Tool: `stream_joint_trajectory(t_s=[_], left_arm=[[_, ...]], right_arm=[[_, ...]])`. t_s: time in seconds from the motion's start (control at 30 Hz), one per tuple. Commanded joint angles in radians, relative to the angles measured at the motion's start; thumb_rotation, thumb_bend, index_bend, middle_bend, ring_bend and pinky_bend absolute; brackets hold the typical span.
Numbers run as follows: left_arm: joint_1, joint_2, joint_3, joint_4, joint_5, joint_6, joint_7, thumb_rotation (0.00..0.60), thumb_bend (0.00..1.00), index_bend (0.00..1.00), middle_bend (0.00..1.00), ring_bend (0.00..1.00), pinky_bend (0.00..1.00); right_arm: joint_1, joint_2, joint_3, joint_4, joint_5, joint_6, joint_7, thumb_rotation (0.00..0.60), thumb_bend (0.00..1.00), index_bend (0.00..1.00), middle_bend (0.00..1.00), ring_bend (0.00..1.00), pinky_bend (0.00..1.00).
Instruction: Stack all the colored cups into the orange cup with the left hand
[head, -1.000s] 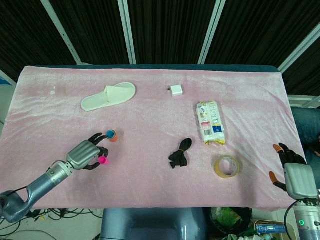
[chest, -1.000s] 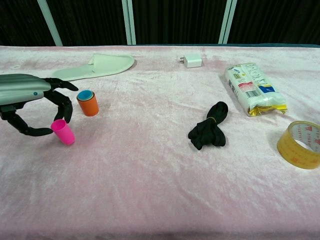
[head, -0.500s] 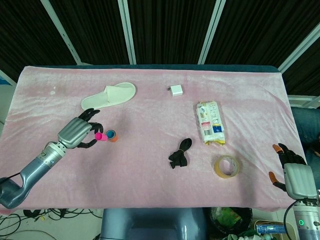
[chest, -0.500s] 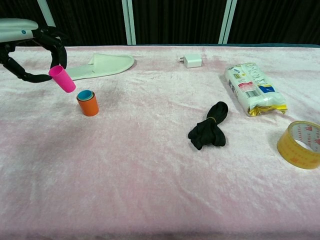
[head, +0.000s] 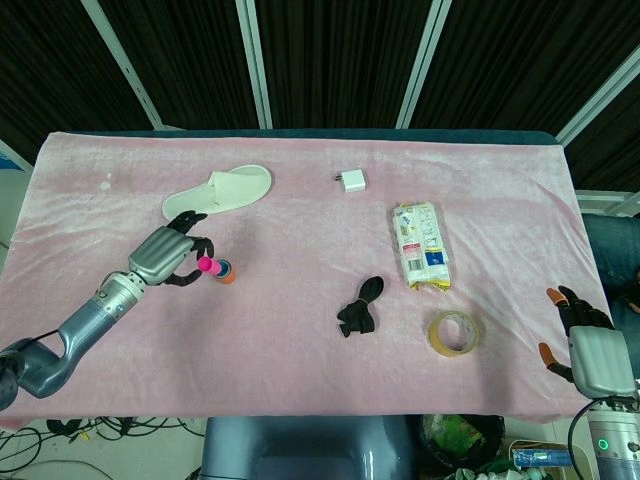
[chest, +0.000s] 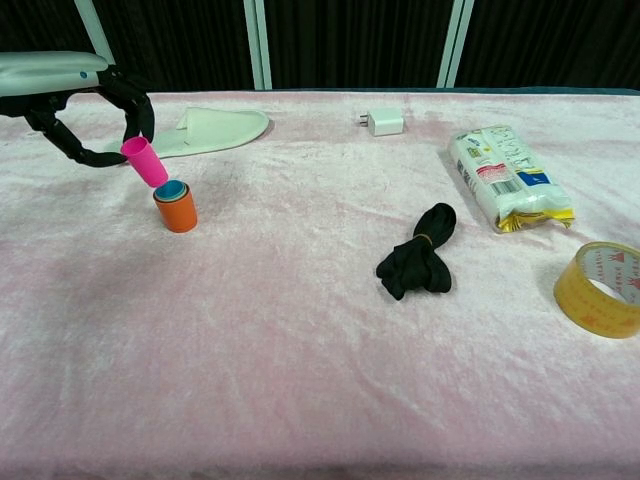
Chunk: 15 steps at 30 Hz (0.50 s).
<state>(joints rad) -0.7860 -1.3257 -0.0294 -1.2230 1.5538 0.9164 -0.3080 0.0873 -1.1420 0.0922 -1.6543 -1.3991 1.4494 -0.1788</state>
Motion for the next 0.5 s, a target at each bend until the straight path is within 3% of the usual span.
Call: stream_joint_trajectory(t_s=[0.03, 0.5], left_arm=[[-0.004, -0.004, -0.001, 0.003, 0.0, -0.004, 0.004, 0.6, 0.42, 0.5, 0.51, 0.0, 0.0], [-0.027, -0.048, 0.002, 0.067, -0.027, -0.07, 0.009, 0.6, 0.42, 0.46, 0.49, 0.0, 0.0]], right_arm=[[0.0, 0.0, 0.0, 0.0, 0.0, -0.001, 0.0, 0.6, 0.26, 0.16, 0.1, 0.17, 0.24], [-0.001, 0.001, -0.001, -0.003, 0.0, 0.001, 0.0, 0.6, 0.25, 0.16, 0.1, 0.17, 0.24]])
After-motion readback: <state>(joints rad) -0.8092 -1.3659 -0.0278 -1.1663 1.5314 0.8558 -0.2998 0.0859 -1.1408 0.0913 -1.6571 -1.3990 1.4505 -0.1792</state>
